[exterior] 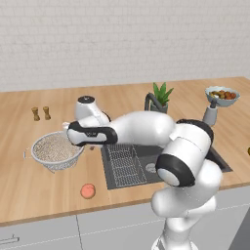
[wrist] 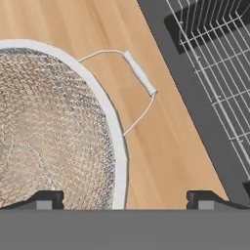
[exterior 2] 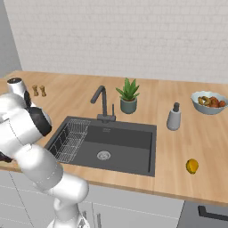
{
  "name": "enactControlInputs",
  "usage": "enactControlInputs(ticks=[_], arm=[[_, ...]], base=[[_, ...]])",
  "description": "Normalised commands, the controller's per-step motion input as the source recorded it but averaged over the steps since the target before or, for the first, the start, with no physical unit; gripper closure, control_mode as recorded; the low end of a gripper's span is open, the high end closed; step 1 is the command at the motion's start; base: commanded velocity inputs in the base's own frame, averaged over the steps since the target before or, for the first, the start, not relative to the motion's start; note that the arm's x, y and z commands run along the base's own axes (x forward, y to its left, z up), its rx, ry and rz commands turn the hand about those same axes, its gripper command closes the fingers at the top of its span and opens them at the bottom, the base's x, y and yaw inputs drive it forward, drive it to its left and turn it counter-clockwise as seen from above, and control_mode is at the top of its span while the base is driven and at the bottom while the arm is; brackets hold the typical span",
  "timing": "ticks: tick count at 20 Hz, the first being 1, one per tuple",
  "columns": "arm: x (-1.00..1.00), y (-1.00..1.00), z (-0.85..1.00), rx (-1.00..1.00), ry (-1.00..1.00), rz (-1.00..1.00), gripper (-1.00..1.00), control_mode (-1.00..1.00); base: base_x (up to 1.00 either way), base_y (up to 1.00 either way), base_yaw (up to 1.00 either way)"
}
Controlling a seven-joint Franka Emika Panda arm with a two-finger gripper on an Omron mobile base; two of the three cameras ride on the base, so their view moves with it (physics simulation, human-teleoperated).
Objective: Put the colander in the sink, put the peach, mango in the colander, and turn on the sink faucet and pour water over the colander.
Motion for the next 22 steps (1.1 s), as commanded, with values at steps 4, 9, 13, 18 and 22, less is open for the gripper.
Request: enactControlInputs(ticks=[4,9,13,18,22], arm=[[0.26,0.16,-0.28,0.00,0.01,-0.02,-1.00,-1.00],[0.27,0.15,-0.29,0.00,0.01,-0.01,-1.00,-1.00],[0.06,0.13,-0.30,0.00,0.01,0.00,-1.00,-1.00],[0.01,0.11,-0.31,0.00,0.03,-0.01,-1.00,-1.00],[0.09,0.05,-0.34,0.00,0.05,-0.01,-1.00,-1.00]], base=[[0.00,0.00,0.00],[0.00,0.00,0.00],[0.00,0.00,0.00],[0.00,0.00,0.00],[0.00,0.00,0.00]])
